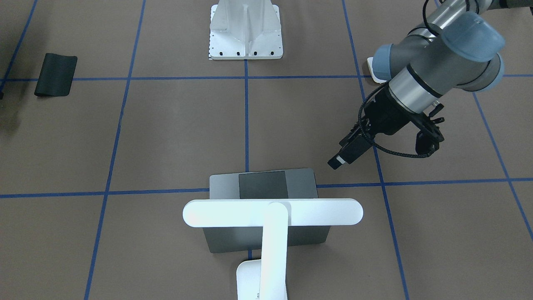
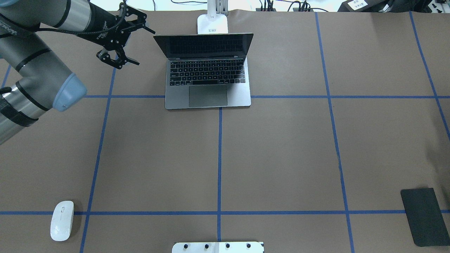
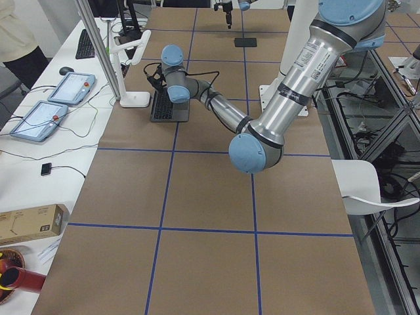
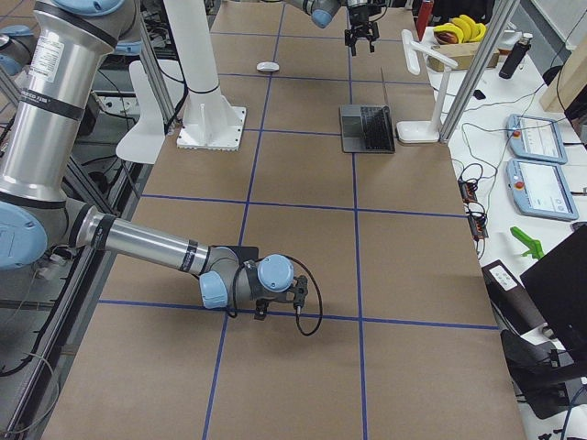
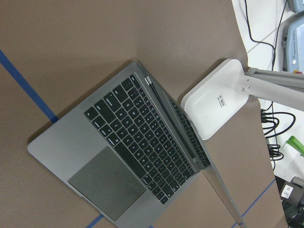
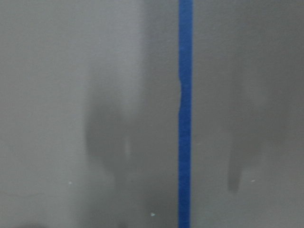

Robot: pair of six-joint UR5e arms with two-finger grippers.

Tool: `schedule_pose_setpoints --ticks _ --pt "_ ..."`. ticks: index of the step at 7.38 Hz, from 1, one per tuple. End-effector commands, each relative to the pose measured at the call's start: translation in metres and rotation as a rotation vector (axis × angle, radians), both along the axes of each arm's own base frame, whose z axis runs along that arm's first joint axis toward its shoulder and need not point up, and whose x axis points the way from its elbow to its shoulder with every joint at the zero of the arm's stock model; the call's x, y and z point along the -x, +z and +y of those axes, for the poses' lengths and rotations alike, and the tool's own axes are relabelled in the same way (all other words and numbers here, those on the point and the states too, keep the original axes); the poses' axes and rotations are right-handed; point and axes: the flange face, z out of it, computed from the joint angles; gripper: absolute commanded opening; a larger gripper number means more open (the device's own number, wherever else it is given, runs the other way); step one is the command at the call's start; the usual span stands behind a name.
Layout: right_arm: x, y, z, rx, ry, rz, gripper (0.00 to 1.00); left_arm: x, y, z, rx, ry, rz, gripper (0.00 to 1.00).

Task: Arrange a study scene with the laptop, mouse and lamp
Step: 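Open the left gripper and lift it away from the laptop, then grasp the black mouse pad with the right gripper while the left arm withdraws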

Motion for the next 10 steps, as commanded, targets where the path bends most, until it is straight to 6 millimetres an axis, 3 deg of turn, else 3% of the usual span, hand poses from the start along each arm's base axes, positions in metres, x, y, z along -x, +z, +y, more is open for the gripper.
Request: schedule_pose_setpoints --ticks 1,3,7,10 --pt "0.006 0.003 0.012 0.067 -0.01 -0.034 1.0 0.007 0.01 0.005 -0.074 0.042 -0.019 1.0" --pt "0.014 0.01 0.032 0.083 -0.056 -0.042 1.0 0.006 0.001 0.009 -0.09 0.051 -0.009 1.0" --pt "0.05 -0.015 0.039 0.006 -0.174 -0.154 0.99 0.007 -0.001 0.01 -0.096 0.05 -0.005 1.0" --pt "0.074 -0.026 0.032 0.052 -0.189 -0.143 0.99 0.01 0.004 0.01 -0.136 0.059 -0.022 1.0"
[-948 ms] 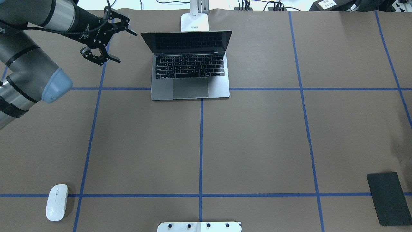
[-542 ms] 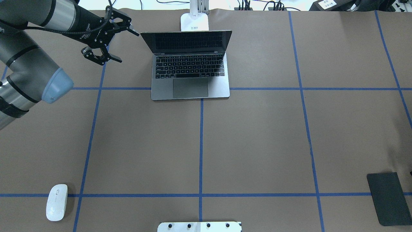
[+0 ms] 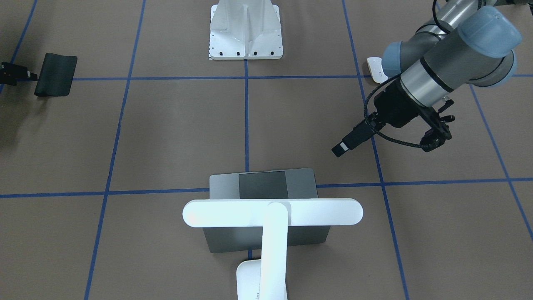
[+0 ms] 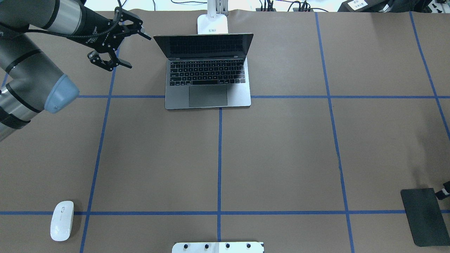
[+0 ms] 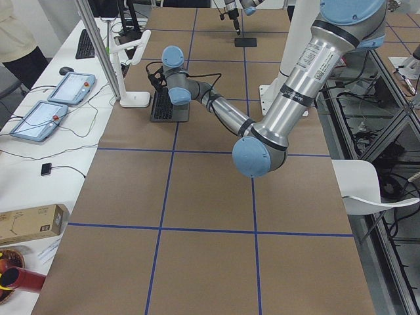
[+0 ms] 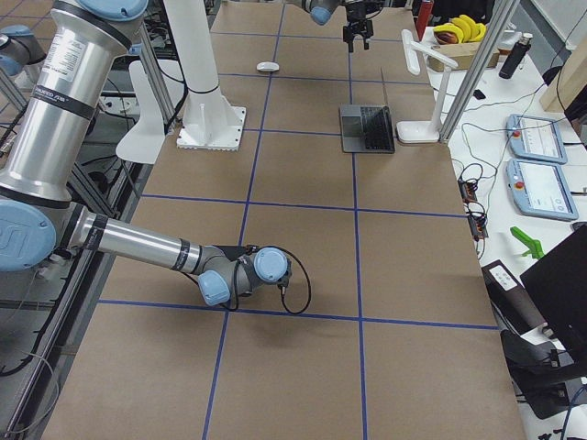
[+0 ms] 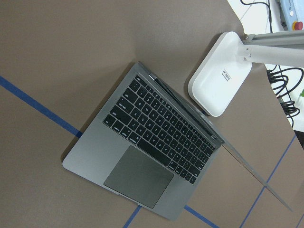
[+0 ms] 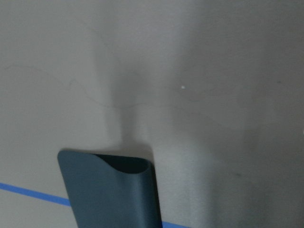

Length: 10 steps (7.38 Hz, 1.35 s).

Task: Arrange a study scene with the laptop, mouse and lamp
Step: 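Grasp the black mouse pad with the right gripper while the left arm withdraws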

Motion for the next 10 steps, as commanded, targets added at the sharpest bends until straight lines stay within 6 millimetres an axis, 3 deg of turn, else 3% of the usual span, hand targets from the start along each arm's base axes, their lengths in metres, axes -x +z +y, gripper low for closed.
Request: schedule_pose_setpoints --ticks 1,6,10 --pt "0.025 -0.015 -0.016 0.038 -0.004 0.011 0.99 0.003 0.001 0.001 -0.017 0.013 -0.003 1.0" --pt "0.04 -0.013 -0.009 0.056 -0.039 0.027 0.99 0.004 0.001 0.0 -0.02 0.013 -0.003 1.0" --pt "0.04 -0.012 -0.007 0.05 -0.049 0.017 0.93 0.006 0.001 -0.001 -0.021 0.011 -0.002 1.0"
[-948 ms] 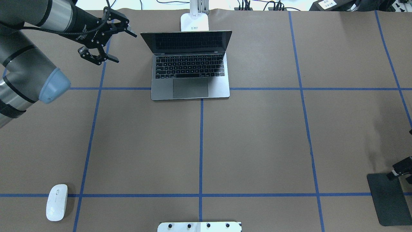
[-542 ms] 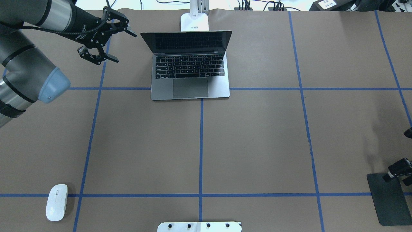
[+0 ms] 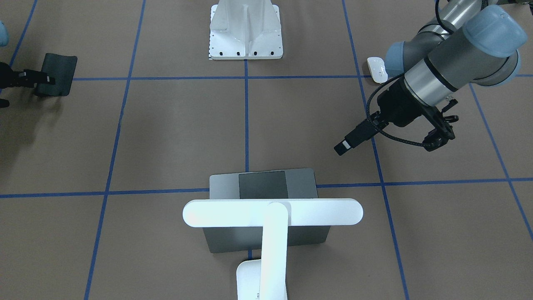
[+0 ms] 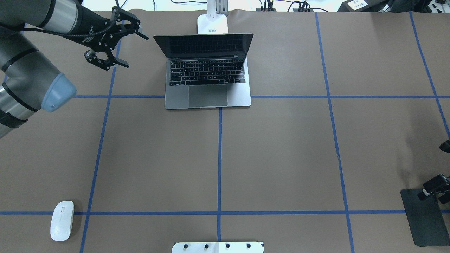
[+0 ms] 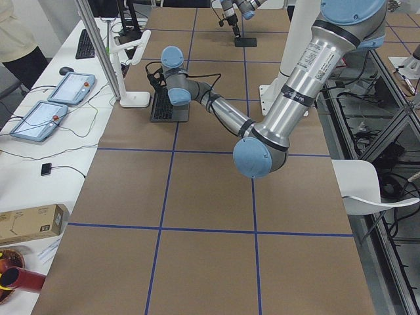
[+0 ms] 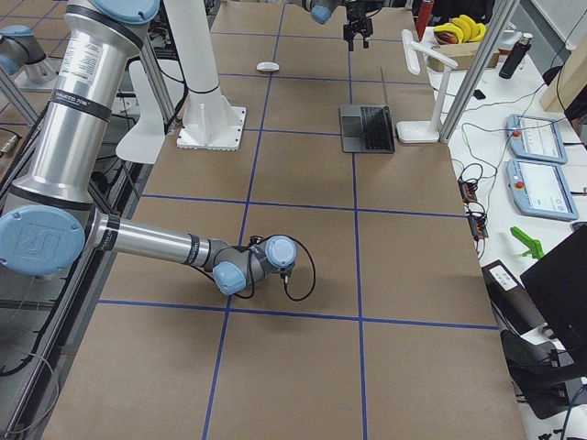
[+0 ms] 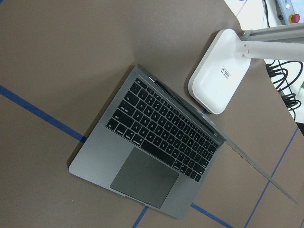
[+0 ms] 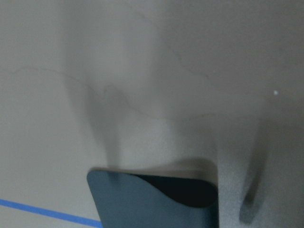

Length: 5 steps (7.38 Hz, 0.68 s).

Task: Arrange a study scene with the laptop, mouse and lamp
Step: 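Grasp the black mouse pad with the right gripper while the left arm withdraws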

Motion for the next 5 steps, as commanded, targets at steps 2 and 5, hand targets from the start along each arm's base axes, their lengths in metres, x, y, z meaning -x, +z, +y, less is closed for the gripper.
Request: schedule_pose_setpoints --ticks 2,5 --pt "-0.0008 0.0011 0.0019 -0.007 -0.01 -0.011 0.89 0.0063 0.0 -0.0021 0.003 0.004 0.003 1.0" --pt "-0.0021 0.0018 0.0039 -0.004 -0.011 -0.011 0.63 0.0095 0.0005 -0.0038 0.005 0.002 0.003 1.0"
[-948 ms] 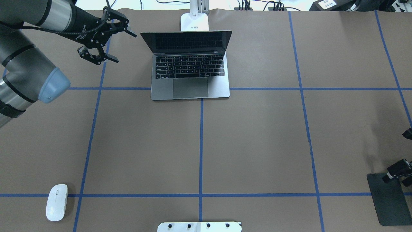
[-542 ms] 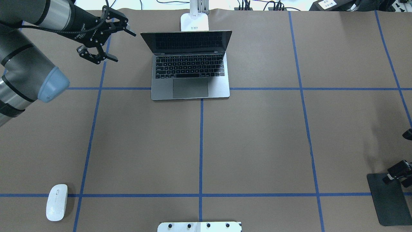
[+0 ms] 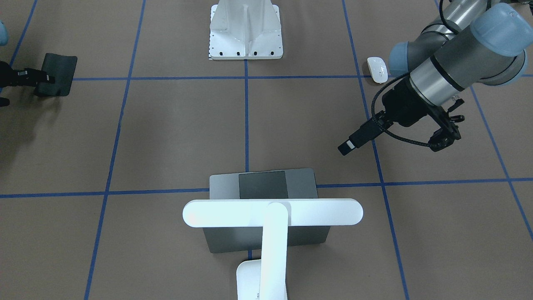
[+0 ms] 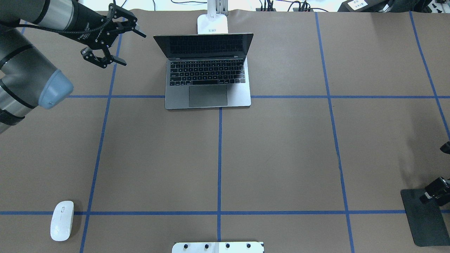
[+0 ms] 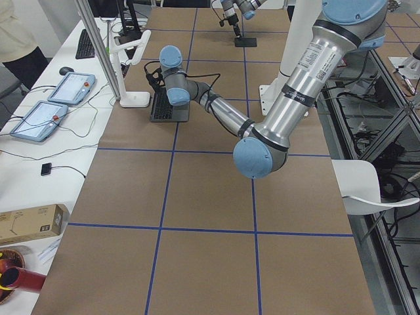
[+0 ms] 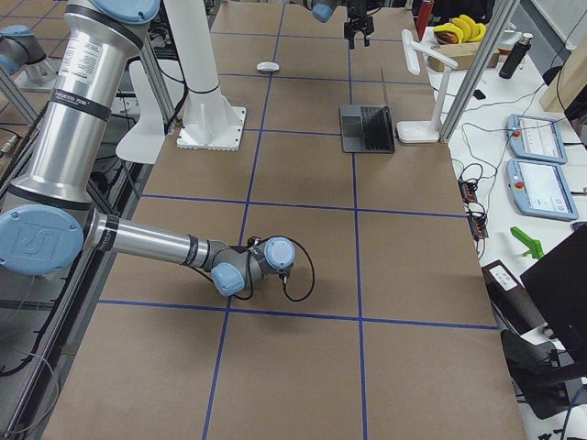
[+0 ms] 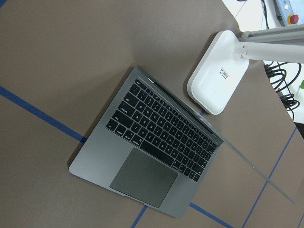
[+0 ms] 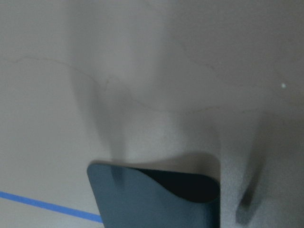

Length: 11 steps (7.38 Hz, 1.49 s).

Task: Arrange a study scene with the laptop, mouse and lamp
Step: 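Grasp the black mouse pad with the right gripper while the left arm withdraws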

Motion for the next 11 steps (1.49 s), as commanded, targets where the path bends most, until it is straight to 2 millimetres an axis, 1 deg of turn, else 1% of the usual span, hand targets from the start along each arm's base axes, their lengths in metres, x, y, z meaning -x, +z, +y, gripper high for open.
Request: schedule_pose_setpoints --ticks 1,2,3,4,5,6,7,8,9,10,11 --pt "-0.001 0.0 0.001 0.008 0.003 0.004 0.57 0.0 0.0 0.0 0.001 0.0 0.0 1.0" --pt "-0.001 0.001 0.001 0.011 0.004 0.007 0.55 0.001 0.0 -0.001 0.001 -0.001 0.0 1.0" --pt "-0.001 0.001 0.001 0.012 0.006 0.008 0.39 0.001 0.0 -0.001 0.001 -0.001 0.0 1.0" --pt "-0.002 0.002 0.002 0.014 0.006 0.011 0.15 0.001 0.0 -0.001 0.001 -0.001 0.0 1.0" --pt "-0.002 0.002 0.002 0.02 0.009 0.014 0.02 0.001 0.0 -0.001 0.001 -0.001 0.0 1.0" --pt "-0.002 -0.002 0.0 0.012 0.018 0.017 0.0 0.001 0.0 -0.001 0.001 -0.001 0.0 1.0" --pt "-0.002 -0.011 -0.002 -0.008 0.021 0.01 0.0 0.001 0.0 -0.001 0.001 0.0 0.0 1.0" --pt "-0.001 -0.025 -0.005 -0.027 0.025 -0.005 0.0 0.009 0.0 -0.003 -0.012 0.009 0.001 1.0" --pt "0.0 -0.05 -0.011 -0.024 0.047 -0.024 0.0 0.028 0.004 -0.011 -0.044 0.023 -0.004 1.0" --pt "-0.002 -0.078 -0.018 -0.013 0.084 -0.033 0.0 0.053 0.012 -0.024 -0.051 0.032 -0.014 1.0" --pt "-0.007 -0.098 -0.025 -0.016 0.121 -0.044 0.0 0.078 0.024 -0.031 -0.075 0.043 -0.028 1.0"
